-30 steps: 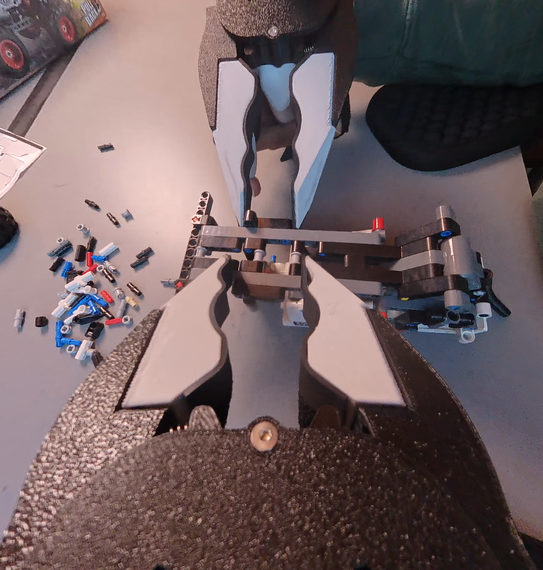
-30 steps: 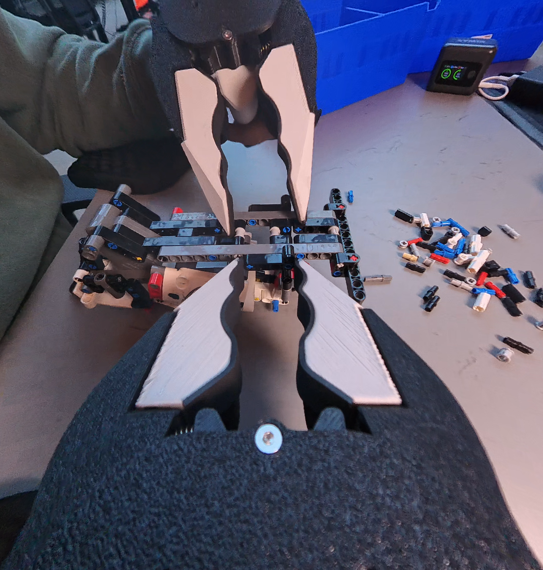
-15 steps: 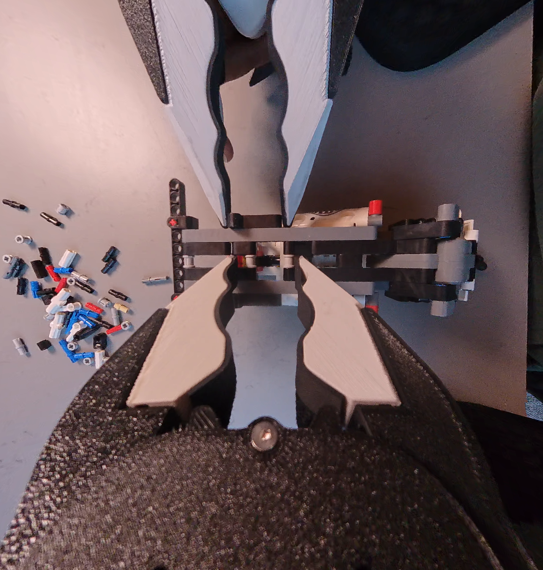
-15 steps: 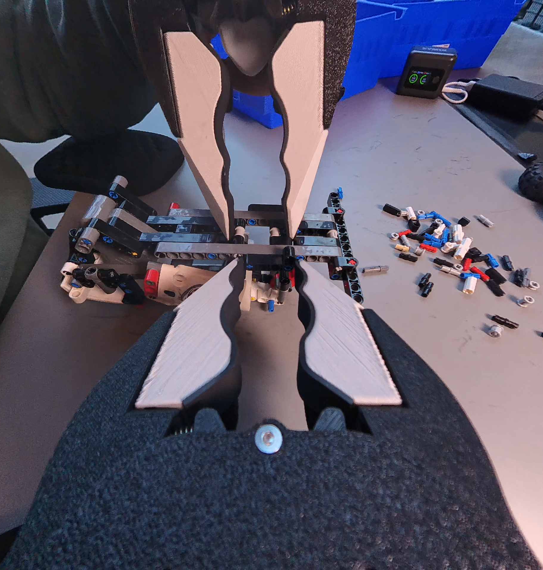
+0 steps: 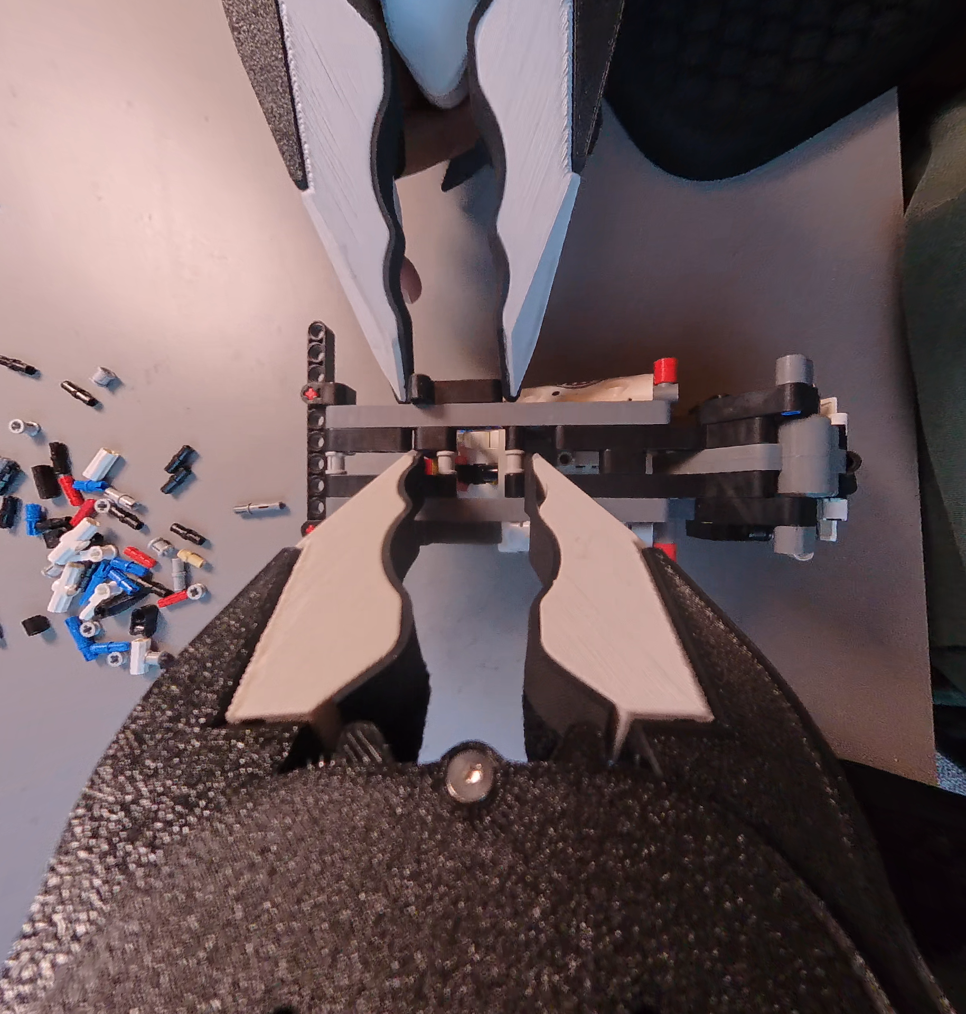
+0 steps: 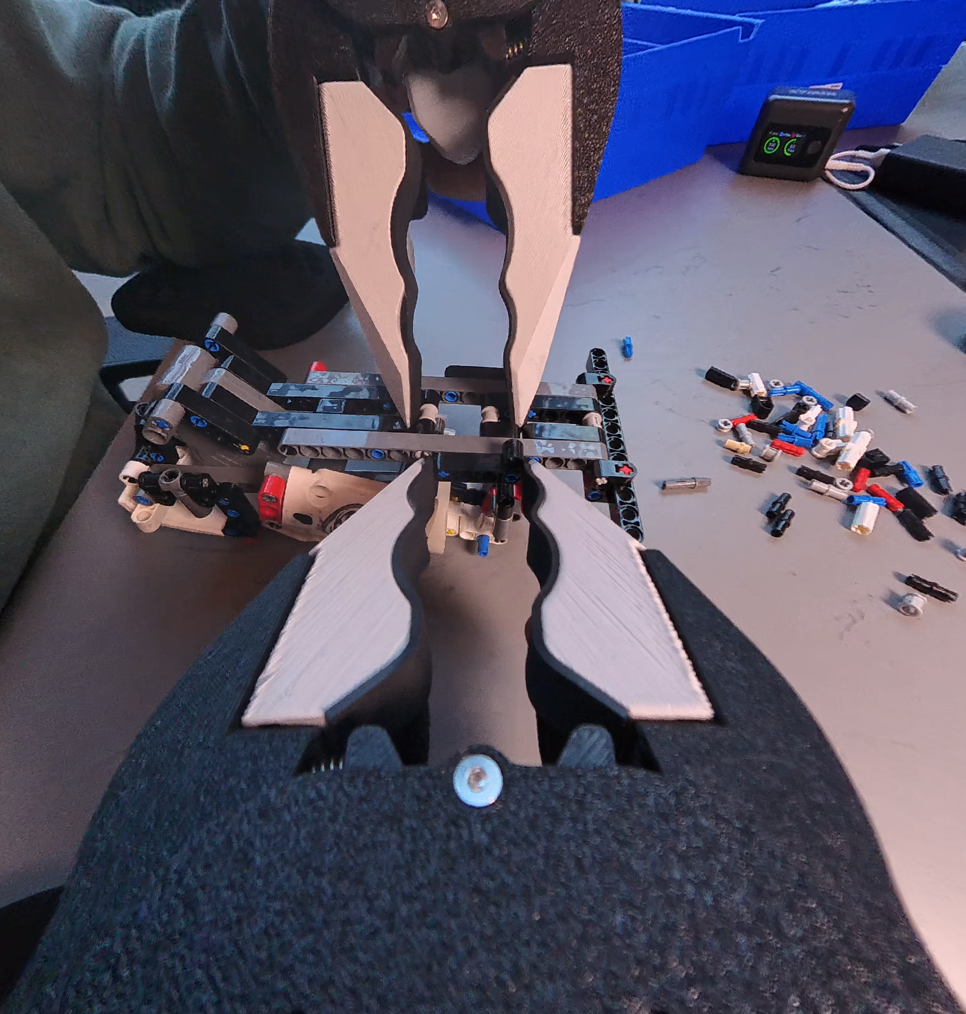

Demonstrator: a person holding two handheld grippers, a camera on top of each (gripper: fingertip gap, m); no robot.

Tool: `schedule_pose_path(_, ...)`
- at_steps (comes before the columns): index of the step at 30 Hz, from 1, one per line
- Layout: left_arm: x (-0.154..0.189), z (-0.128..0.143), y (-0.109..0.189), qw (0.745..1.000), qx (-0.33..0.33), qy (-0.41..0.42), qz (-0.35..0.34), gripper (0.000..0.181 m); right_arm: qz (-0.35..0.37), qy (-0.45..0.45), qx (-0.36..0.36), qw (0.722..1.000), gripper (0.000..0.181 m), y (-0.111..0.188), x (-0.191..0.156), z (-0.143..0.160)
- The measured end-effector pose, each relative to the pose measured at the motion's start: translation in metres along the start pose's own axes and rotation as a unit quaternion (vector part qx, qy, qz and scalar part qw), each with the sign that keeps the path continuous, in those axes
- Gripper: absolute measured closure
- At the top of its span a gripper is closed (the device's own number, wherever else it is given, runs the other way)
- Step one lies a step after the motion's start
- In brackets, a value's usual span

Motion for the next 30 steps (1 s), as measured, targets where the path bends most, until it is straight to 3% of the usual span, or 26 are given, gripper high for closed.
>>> schedule_pose_path(16,0.006,-0.009,-0.005,0.999,0.030,-0.012,-0.012,0.151,-0.011,-0.019,0.008,1.000,0.152,0.013,-0.004,0.006)
schedule_pose_path(20,0.002,-0.005,-0.003,1.000,0.020,-0.004,-0.018,0.151,0.027,-0.029,-0.008,0.999,0.152,0.032,0.005,0.019)
schedule_pose_path(22,-0.001,0.001,0.003,0.999,0.028,0.000,-0.020,0.152,0.027,-0.051,0.032,0.998,0.151,0.049,0.001,0.014)
schedule_pose_path(25,0.003,-0.006,-0.003,0.999,0.036,-0.017,-0.007,0.151,0.034,-0.025,0.022,0.999,0.151,0.040,-0.007,0.011)
schedule_pose_path(30,-0.002,-0.008,-0.004,0.999,0.040,-0.017,-0.019,0.151,0.059,-0.016,0.045,0.997,0.151,0.051,0.001,0.003)
Point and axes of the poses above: each gripper's, where its closed fingertips meet, y back along the fingers, z out of its underside, x = y × z across the jaws, the point moved 2 cm from there along y, back along the fingers, and after that the axes turned 2 degrees about -z, right-handed, at the moved point
